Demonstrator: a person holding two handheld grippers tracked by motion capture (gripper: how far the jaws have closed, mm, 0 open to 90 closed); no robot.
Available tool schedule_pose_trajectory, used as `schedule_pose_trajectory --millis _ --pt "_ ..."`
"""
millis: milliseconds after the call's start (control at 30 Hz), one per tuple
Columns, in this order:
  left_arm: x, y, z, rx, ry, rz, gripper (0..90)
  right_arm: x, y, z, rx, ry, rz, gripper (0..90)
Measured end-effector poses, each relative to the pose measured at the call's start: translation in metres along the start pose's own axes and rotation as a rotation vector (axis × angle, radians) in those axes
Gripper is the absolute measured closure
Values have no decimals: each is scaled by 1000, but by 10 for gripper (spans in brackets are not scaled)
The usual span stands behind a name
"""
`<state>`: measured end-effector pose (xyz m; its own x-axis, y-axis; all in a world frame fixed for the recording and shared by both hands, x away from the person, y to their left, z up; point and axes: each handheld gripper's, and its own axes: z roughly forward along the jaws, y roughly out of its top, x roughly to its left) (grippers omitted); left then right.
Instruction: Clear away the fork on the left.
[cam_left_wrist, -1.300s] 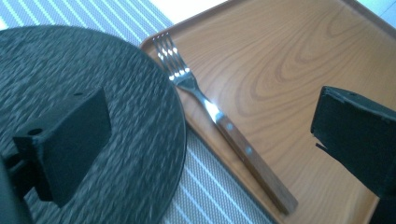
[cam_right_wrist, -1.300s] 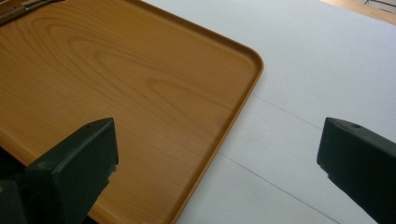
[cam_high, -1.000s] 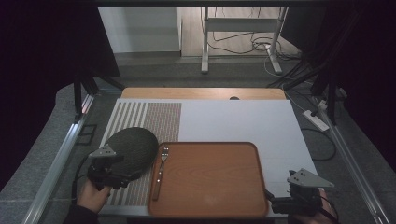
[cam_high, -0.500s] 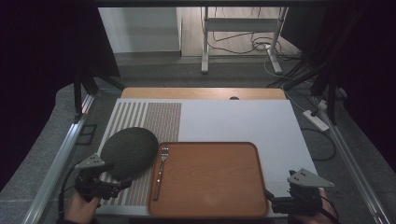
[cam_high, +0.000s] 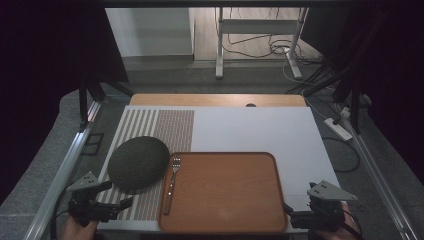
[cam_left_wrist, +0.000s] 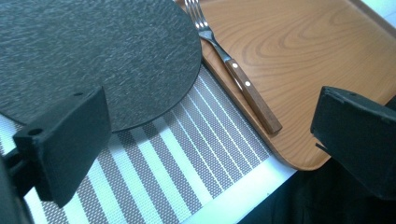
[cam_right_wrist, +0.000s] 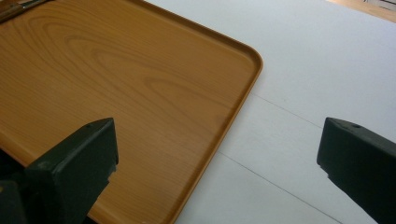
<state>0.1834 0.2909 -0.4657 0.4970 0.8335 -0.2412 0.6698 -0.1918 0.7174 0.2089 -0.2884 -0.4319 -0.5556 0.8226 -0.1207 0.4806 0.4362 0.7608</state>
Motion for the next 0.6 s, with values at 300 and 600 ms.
schedule_pose_trajectory --millis 300,600 --pt "-4 -7 -10 -6 40 7 0 0 1 1 15 -1 1 0" --pt "-5 -8 -10 0 46 5 0 1 1 3 24 -5 -6 0"
